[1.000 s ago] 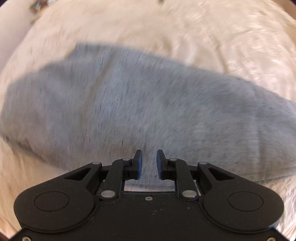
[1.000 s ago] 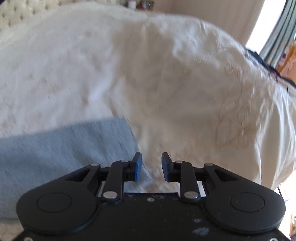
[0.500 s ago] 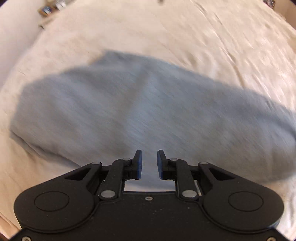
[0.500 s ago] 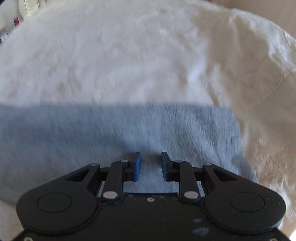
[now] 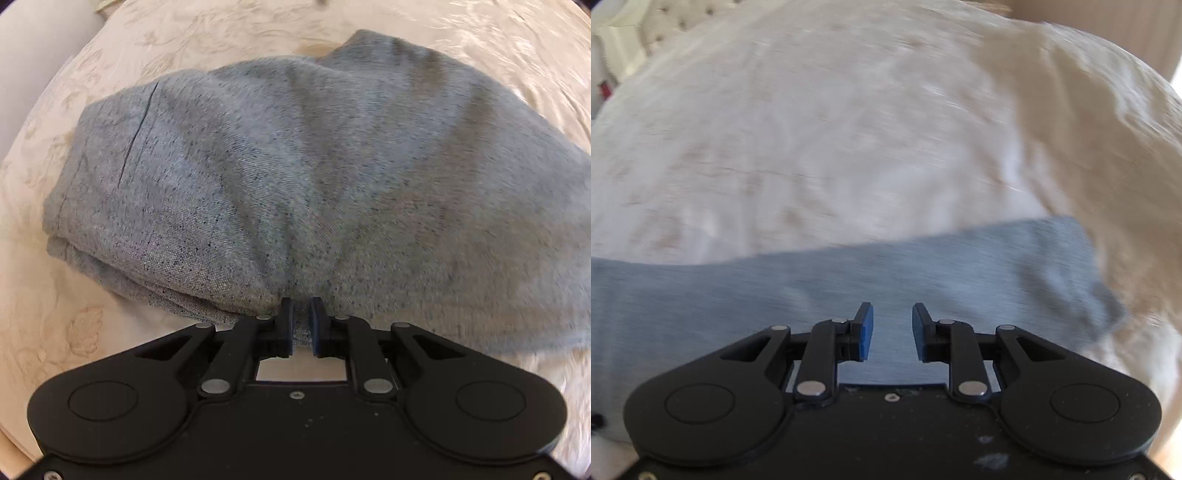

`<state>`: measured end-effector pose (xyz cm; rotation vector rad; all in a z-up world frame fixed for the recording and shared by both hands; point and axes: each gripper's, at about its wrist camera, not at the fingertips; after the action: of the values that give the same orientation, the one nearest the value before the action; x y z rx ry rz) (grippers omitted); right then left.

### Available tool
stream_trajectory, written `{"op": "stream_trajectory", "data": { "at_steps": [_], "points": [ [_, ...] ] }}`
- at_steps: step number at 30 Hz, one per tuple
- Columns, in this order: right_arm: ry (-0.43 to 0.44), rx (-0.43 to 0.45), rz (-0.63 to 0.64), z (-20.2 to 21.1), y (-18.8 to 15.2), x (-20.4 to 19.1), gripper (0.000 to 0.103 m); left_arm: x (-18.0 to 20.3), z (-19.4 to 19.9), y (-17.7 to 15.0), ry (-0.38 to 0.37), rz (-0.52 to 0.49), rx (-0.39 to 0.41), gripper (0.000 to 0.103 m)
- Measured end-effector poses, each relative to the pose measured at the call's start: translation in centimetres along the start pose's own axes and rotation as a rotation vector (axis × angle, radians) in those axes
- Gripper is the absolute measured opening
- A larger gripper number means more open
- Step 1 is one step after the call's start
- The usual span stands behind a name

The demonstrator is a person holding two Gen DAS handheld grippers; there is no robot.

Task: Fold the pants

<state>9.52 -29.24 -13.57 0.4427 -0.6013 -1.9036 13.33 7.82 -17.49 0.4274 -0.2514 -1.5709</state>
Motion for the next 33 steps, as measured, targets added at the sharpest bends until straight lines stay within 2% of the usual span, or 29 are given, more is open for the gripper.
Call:
{"op": "stream_trajectory", "data": {
  "at_steps": [2,4,8,11,13,16,18,20,22,24,27,30,33],
  "points": [
    [0.083,0.01,0.016,0.3,0.8,-4.0,0.025,-0.9,1.2,0.9,-0.042,0.01,0.028,0.021],
    [0.174,0.014,0.043,0.4,1.6,-8.3,0.025,-2.2,2.8,2.0,-0.073,0.028,0.089,0.022],
    [0.329,0.017,0.089,-0.4,3.3,-16.0,0.025,-5.5,2.8,5.5,-0.008,0.07,0.184,0.022],
    [0.403,0.028,0.127,-1.1,4.2,-21.0,0.025,-8.4,0.3,8.0,0.054,0.119,0.181,0.021],
    [0.425,0.039,0.164,-1.7,4.6,-23.8,0.025,-9.7,-1.5,8.4,0.083,0.122,0.154,0.021],
    [0.44,0.042,0.193,-3.0,5.1,-27.3,0.025,-11.0,-4.7,6.8,0.107,0.056,0.053,0.023],
    [0.442,0.036,0.208,-4.2,5.4,-28.9,0.025,-10.4,-4.5,4.9,0.109,-0.032,0.095,0.023],
    [0.449,0.032,0.22,-4.9,5.5,-30.4,0.025,-9.2,-4.0,3.7,0.143,-0.136,0.127,0.023],
    [0.464,0.027,0.229,-5.4,5.6,-31.6,0.026,-8.8,-3.8,2.9,0.162,-0.16,0.138,0.022],
    [0.479,0.023,0.247,-6.1,5.3,-33.0,0.026,-9.2,-3.5,2.5,0.152,-0.118,0.15,0.022],
    [0.487,-0.016,0.296,-7.6,4.5,-34.6,0.026,-10.7,-3.2,2.8,0.098,-0.011,0.137,0.022],
    [0.501,-0.128,0.371,-8.1,2.2,-35.0,0.028,-13.5,-3.4,3.8,0.003,0.157,0.083,0.023],
    [0.514,-0.122,0.457,-6.6,-0.2,-34.6,0.028,-16.5,-4.2,4.9,-0.102,0.324,0.01,0.023]
  ]
}}
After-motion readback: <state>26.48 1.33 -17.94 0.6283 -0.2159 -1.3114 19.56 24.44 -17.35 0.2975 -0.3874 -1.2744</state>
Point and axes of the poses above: each gripper's, at about its wrist camera, not at the fingertips, and z roughly against the way its jaws point, x to its right, y to its top, and after that the axes turned 8 degrees about x, right-handed
